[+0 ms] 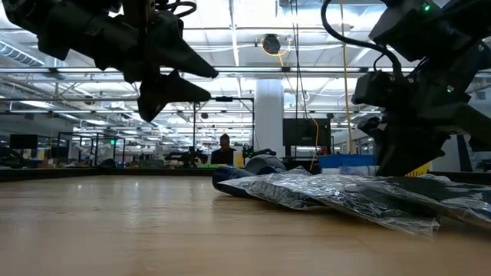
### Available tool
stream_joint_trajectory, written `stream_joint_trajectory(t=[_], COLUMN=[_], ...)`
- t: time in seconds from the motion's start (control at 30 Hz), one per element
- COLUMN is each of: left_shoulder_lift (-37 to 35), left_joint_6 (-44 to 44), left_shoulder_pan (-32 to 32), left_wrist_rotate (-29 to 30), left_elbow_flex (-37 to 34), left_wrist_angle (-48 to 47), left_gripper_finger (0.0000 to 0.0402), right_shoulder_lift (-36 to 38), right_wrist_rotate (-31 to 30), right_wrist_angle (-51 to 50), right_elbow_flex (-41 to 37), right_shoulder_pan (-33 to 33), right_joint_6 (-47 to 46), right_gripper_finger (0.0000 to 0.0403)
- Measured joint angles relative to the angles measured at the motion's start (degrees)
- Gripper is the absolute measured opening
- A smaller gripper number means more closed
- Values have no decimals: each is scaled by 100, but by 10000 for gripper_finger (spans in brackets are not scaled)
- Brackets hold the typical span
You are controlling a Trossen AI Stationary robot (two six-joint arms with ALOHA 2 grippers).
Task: Pick & Place Travel size toiletries
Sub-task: Put the white toothpaste into the bottom yellow bin
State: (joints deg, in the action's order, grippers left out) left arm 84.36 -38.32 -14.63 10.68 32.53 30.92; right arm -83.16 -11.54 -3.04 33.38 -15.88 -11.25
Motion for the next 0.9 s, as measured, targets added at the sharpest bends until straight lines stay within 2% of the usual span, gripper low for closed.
stream_joint_trajectory(t=[0.2, 0.33, 0.5, 0.73, 0.9], left_shoulder_lift=[0, -2, -7, -7, -7], left_joint_6=[277, 602, 1000, 1295, 1451], left_shoulder_pan=[0, 0, 4, 4, 11], left_wrist_rotate=[184, 391, 517, 669, 1034], left_elbow_flex=[0, 0, 2, 2, 2], left_wrist_angle=[268, 666, 1306, 2004, 2100], left_gripper_finger=[170, 170, 170, 170, 170], right_shoulder_lift=[281, 440, 612, 656, 657], right_wrist_rotate=[-46, -59, -85, -620, -819], right_wrist_angle=[-128, -200, -152, -175, -101], right_elbow_flex=[344, 650, 1068, 1704, 2058], right_shoulder_pan=[2, 4, 4, 4, 4], right_joint_6=[190, 435, 731, 1222, 1485], right_gripper_finger=[24, 13, 19, 16, 17])
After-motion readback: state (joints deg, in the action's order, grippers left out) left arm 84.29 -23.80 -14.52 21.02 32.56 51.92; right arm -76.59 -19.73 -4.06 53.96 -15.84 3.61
